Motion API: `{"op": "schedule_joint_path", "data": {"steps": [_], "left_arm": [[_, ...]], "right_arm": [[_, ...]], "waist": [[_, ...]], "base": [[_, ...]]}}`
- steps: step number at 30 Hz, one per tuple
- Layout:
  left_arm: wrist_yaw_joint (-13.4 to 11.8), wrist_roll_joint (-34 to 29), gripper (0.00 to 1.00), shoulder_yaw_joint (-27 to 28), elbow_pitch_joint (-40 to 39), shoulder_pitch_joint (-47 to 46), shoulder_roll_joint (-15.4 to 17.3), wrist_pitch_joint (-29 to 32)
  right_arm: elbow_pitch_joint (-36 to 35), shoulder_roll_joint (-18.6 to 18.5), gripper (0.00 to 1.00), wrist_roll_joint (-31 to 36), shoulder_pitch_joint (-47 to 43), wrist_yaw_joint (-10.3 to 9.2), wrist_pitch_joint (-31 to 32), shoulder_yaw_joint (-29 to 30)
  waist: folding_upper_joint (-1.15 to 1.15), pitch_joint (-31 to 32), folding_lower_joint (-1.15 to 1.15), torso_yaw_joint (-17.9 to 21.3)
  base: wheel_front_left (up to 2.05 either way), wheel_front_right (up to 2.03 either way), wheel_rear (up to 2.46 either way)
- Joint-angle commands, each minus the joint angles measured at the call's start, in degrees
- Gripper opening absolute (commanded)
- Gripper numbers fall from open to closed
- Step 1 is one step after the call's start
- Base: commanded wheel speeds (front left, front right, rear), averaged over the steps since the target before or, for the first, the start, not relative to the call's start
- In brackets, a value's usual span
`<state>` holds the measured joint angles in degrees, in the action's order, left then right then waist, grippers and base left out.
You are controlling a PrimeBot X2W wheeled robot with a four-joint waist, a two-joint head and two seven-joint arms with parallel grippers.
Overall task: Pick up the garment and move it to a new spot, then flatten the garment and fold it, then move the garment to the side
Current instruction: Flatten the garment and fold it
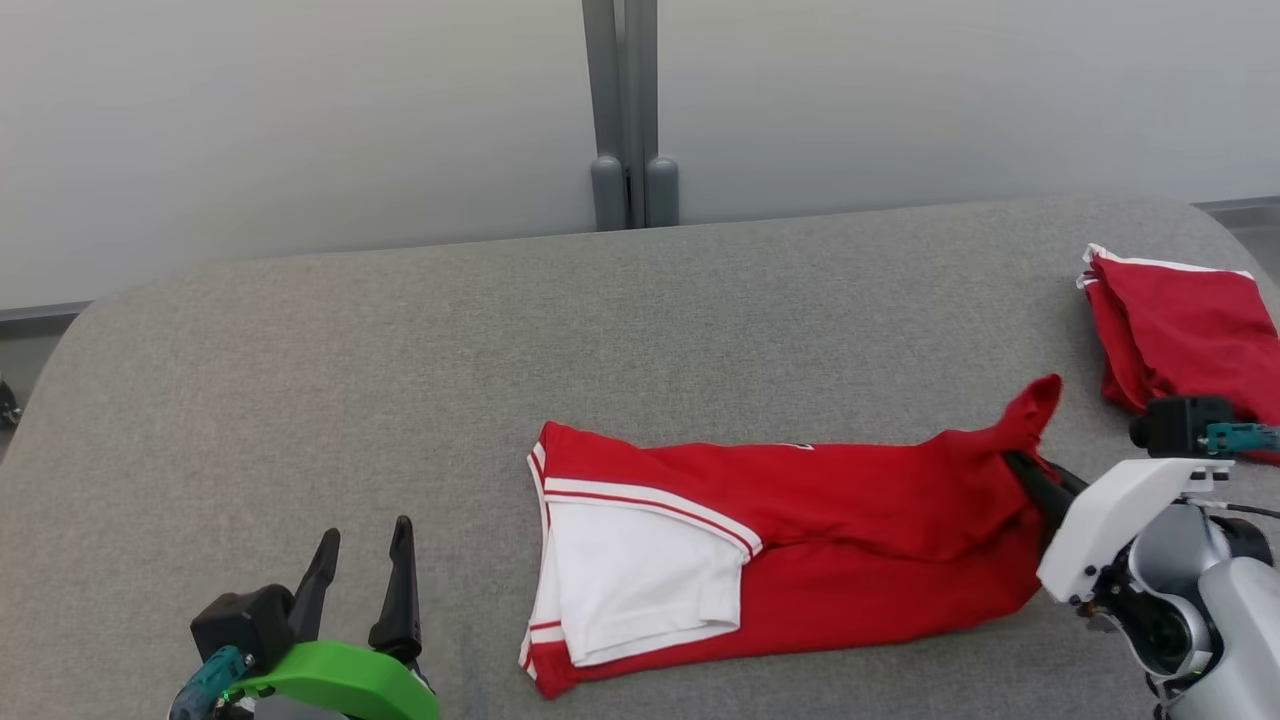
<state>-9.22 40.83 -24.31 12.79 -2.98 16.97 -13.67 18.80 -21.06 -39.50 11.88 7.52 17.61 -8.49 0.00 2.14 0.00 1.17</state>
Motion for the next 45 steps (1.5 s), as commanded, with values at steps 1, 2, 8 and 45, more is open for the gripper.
{"op": "schedule_joint_path", "data": {"steps": [1, 2, 8, 45], "left_arm": [[0.27, 0.5, 1.0, 0.02, 0.17, 0.21, -0.12, -0.23], [0.44, 0.38, 1.0, -0.2, 0.35, 0.2, -0.19, -0.22], [0.65, 0.17, 1.0, -0.67, 0.52, -0.47, -0.07, 0.01], [2.77, -0.04, 1.0, -4.13, 3.68, -4.86, -2.99, -0.04]], "right_arm": [[-2.32, 0.97, 0.0, -1.03, -1.2, -0.08, 0.62, -0.5], [-4.14, 1.98, 0.0, -1.61, -1.69, -0.08, 1.23, -1.06], [-9.79, 8.14, 0.0, -4.14, -2.18, -0.07, 3.57, -4.67], [21.17, 18.08, 1.0, -29.76, 19.25, -0.04, -17.32, -32.72]], "waist": [[0.0, 0.46, 0.0, -0.92], [0.0, 0.56, 0.0, -1.4], [0.0, 0.6, 0.0, -4.02], [0.0, -2.33, 0.0, -12.31]], "base": [[0.0, 0.0, 0.0], [0.0, 0.0, 0.0], [0.0, 0.0, 0.0], [0.0, 0.0, 0.0]]}}
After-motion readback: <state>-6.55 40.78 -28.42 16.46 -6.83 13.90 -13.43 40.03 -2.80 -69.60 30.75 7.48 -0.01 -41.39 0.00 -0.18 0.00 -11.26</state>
